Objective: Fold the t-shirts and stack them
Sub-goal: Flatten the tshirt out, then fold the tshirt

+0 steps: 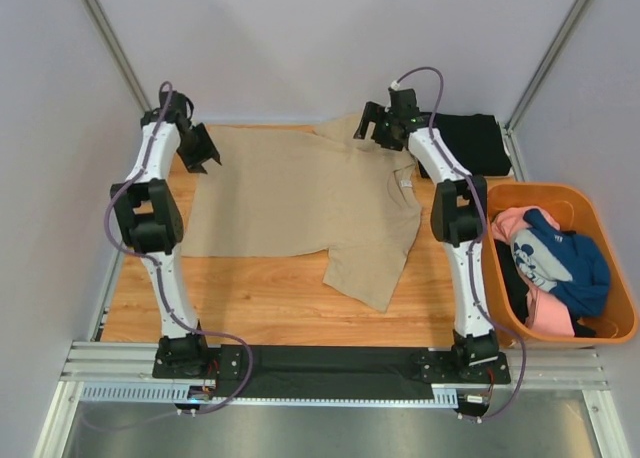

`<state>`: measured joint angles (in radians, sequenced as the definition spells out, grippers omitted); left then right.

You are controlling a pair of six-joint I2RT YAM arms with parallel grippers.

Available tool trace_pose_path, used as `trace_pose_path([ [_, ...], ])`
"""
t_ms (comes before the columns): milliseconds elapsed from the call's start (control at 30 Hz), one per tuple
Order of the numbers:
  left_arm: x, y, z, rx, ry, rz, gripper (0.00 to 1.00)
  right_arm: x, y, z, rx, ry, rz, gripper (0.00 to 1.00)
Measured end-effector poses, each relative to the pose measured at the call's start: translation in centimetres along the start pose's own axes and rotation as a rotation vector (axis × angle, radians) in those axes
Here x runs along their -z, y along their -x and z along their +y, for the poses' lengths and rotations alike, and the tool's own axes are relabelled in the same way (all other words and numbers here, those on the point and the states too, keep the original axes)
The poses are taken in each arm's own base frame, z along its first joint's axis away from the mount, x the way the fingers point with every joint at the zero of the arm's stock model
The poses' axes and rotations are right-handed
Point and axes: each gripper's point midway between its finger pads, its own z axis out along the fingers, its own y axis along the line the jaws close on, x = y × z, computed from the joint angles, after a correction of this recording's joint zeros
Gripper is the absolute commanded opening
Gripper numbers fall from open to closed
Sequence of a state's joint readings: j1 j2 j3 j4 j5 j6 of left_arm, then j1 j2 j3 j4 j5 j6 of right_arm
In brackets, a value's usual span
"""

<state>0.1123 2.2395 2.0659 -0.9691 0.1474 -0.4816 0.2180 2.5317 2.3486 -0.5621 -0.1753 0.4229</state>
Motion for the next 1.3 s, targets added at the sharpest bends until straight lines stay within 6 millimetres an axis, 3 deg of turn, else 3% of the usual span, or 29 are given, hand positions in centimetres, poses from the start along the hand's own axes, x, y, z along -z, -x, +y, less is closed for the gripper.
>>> trace_pose_path([
  [67,5.3,0.4,-1.2,-0.025,-0.051,-0.092,0.68,2.5,0.7,1.0,-0.014,0.010,-0.012,1.00],
  [133,10.9,0.7,-2.3,-0.065,-0.102,-0.203,0.99,5.8,1.9,2.3,-0.027,0.023,-0.042,1.00],
  [233,19.9,0.1,-3.4,-0.109,-0.182,-0.398,1.00,12.6,3.3,4.3,-0.056,0.047,-0.112,1.00],
  [333,24.3,-2.6,-2.7,-0.133,-0.217,-0.500,0.98,19.6,2.8,5.4,-0.124,0.084,-0.187,1.00],
  [400,24.1,-5.1,-1.4,-0.132,-0.209,-0.491,0.97,24.0,1.1,6.3,-0.172,0.185,-0.219,1.00],
  [467,22.3,-8.1,0.2,-0.121,-0.189,-0.448,0.94,26.5,-1.5,6.5,-0.197,0.261,-0.216,1.00],
  [533,19.3,-11.2,2.2,-0.093,-0.148,-0.359,0.92,27.1,-4.8,5.7,-0.208,0.261,-0.168,1.00],
  [633,15.4,-16.1,5.3,-0.038,-0.071,-0.216,0.92,26.2,-11.6,4.5,-0.204,0.177,-0.025,1.00],
  [767,14.1,-20.6,8.5,0.025,0.016,-0.156,0.93,27.7,-21.0,2.2,-0.167,0.022,0.149,0.99],
  [900,14.3,-22.2,10.4,0.103,0.049,-0.213,0.92,30.8,-26.6,-1.7,-0.197,-0.092,0.187,0.95],
  [1033,13.5,-23.3,11.7,0.175,0.081,-0.210,0.91,31.9,-31.4,-4.3,-0.228,-0.151,0.244,0.90],
  [1200,12.4,-23.7,12.7,0.251,0.111,-0.205,0.91,31.8,-37.3,-5.4,-0.213,-0.179,0.388,0.87],
  [1300,12.2,-23.2,13.7,0.301,0.135,-0.223,0.89,31.5,-38.7,-4.7,-0.194,-0.161,0.430,0.85],
])
